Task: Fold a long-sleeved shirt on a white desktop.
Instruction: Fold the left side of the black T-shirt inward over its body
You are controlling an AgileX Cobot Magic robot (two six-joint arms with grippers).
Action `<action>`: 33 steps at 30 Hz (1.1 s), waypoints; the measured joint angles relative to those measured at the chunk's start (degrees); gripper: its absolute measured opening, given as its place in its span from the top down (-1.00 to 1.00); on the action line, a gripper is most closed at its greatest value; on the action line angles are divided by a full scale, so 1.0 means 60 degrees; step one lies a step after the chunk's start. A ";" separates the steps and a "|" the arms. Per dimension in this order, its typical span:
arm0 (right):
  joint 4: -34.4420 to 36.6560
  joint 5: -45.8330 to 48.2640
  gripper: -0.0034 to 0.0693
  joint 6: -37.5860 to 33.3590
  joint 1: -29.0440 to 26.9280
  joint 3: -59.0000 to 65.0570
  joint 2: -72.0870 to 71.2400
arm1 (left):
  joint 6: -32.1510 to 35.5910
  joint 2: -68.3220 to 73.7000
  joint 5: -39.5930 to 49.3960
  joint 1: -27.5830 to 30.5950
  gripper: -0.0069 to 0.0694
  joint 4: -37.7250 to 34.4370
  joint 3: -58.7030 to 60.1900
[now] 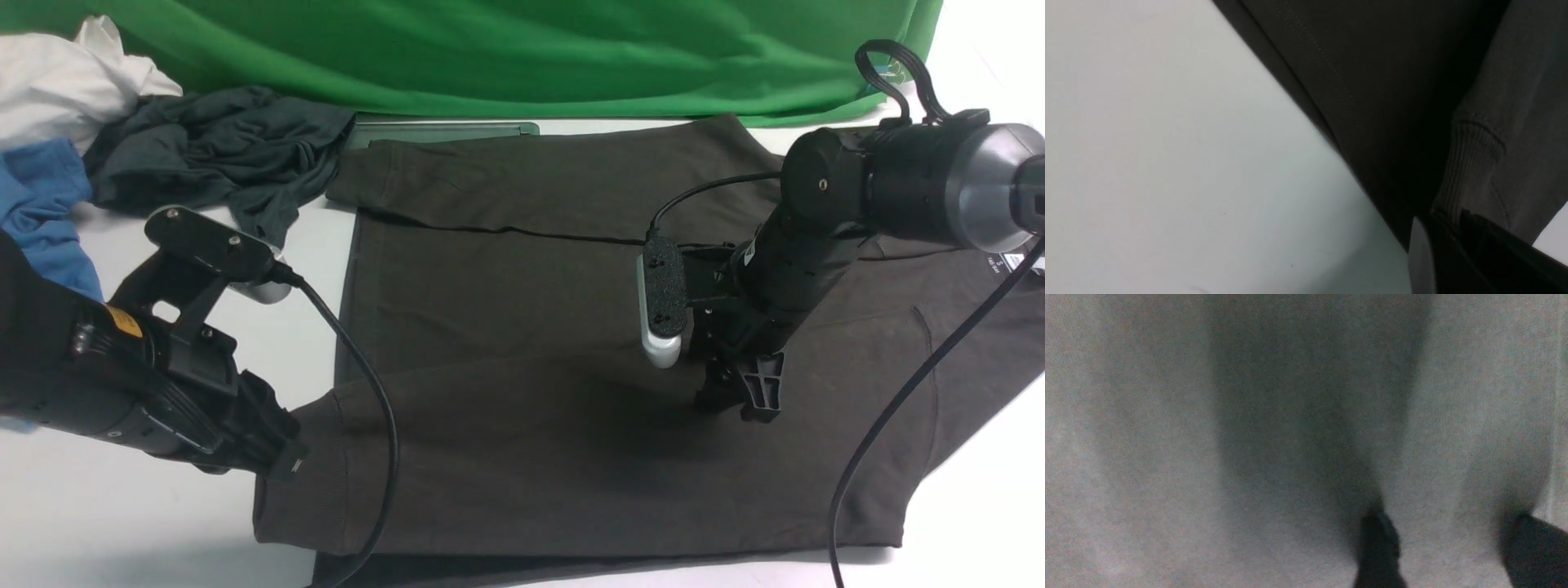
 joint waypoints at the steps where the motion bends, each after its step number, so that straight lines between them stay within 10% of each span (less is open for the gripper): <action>1: 0.0000 0.0000 -0.05 -0.0008 0.0000 0.0000 0.0000 | 0.0000 0.0000 0.0000 0.0000 0.71 0.0000 0.0000; 9: 0.0003 -0.0194 0.72 0.0076 0.0000 -0.0012 0.0000 | 0.0031 0.0000 0.0000 0.0000 0.71 -0.0002 0.0000; 13: 0.0003 -0.0501 0.79 0.0492 0.0000 -0.0012 -0.0098 | 0.0031 0.0000 0.0000 0.0000 0.71 -0.0002 0.0000; 16: 0.0003 -0.0652 0.62 0.0596 0.0000 -0.0024 -0.0303 | 0.0031 0.0000 0.0000 0.0000 0.71 -0.0002 0.0000; 23: -0.0019 -0.0970 -0.57 0.0675 -0.0205 -0.0045 -0.0278 | 0.0168 -0.0304 0.0031 0.0000 0.71 -0.0181 0.0000; 33: 0.0015 -0.1405 -0.56 0.0102 -0.0205 -0.0045 -0.0183 | 0.0849 -0.1484 0.0040 0.0000 0.71 -0.0569 0.0000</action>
